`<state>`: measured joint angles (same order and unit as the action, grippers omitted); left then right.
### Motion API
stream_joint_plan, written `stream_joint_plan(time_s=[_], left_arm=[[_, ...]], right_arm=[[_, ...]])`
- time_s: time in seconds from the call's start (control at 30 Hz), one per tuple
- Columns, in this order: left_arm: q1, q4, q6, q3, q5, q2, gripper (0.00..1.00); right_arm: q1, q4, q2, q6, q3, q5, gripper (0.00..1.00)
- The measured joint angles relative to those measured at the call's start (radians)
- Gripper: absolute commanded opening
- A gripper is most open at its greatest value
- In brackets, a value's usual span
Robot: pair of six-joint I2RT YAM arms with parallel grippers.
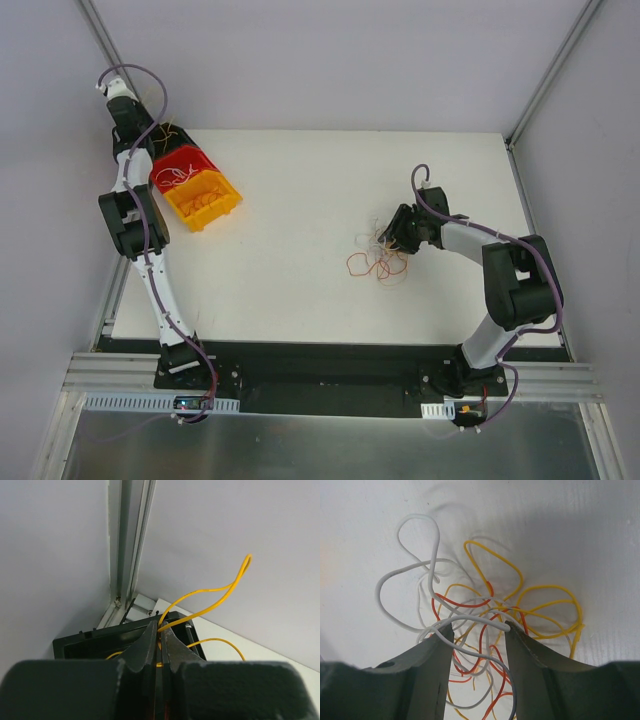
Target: Untangle the cables
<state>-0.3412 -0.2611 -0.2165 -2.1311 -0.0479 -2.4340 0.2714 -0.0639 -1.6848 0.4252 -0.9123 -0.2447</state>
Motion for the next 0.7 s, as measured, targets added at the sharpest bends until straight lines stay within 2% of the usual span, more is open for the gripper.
stream_joint_plan(time_s=[0.27, 0.5, 0.7], left_arm=[[0.0, 0.043, -0.026, 0.039, 0.074, 0.0, 0.0], [-0.001, 0.155, -0.096, 0.081, 0.125, 0.0, 0.0], [-0.001, 0.208, -0.143, 0.094, 0.135, 0.0, 0.28]], right_arm=[[0.001, 0.001, 0.0, 0.0, 0.0, 0.0, 0.48], [0.001, 0.009, 0.0, 0.0, 0.0, -0.003, 0.48], [0.002, 0.017, 0.0, 0.0, 0.0, -0.004, 0.48]])
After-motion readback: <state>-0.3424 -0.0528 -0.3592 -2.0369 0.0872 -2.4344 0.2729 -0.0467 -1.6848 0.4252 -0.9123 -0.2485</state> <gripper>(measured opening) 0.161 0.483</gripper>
